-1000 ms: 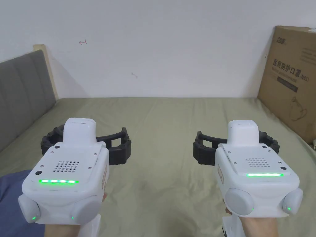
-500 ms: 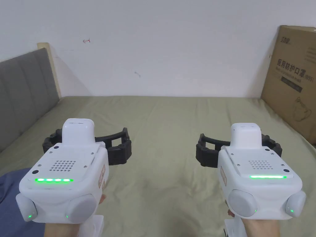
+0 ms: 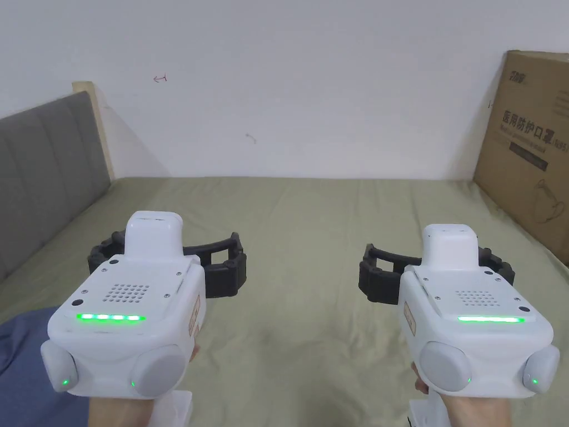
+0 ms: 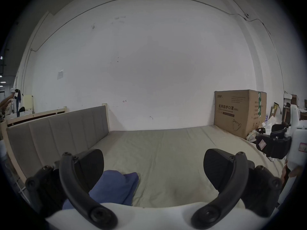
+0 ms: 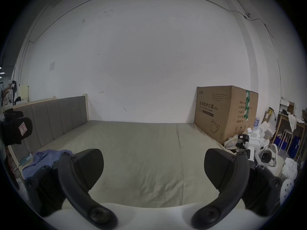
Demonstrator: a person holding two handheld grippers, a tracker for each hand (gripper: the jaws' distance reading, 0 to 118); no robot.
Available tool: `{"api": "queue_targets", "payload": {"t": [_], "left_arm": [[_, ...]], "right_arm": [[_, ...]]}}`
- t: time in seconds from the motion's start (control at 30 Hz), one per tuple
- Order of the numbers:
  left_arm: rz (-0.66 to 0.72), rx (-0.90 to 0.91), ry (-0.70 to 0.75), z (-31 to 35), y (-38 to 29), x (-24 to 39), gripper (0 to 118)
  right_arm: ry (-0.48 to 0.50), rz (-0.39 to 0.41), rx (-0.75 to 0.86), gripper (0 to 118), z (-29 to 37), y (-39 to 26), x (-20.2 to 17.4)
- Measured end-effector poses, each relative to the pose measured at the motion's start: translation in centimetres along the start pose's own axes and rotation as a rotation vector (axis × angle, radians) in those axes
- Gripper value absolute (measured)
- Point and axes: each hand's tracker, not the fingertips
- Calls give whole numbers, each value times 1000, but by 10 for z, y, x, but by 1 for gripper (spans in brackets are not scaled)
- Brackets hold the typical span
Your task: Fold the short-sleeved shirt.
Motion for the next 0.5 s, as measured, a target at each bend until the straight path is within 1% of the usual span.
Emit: {"api": "queue_targets", "payload": {"t": [0.07,0.13,0.3,0.5], "left_arm": [[22,-1,-4,0,-1,-1,118],[38,-10,-9,0,0,-3,118],[34,-8,0,0,0,-7,118],[23,-15,4,0,-1,-9,118]], "right_arm": [[-5,44,-1,118,-1,1,-2],[0,54,-2,118,-2,2,-2],[5,-8,2,118,-2,3,0],[-2,-17,-8,118,-3,3,1]]}}
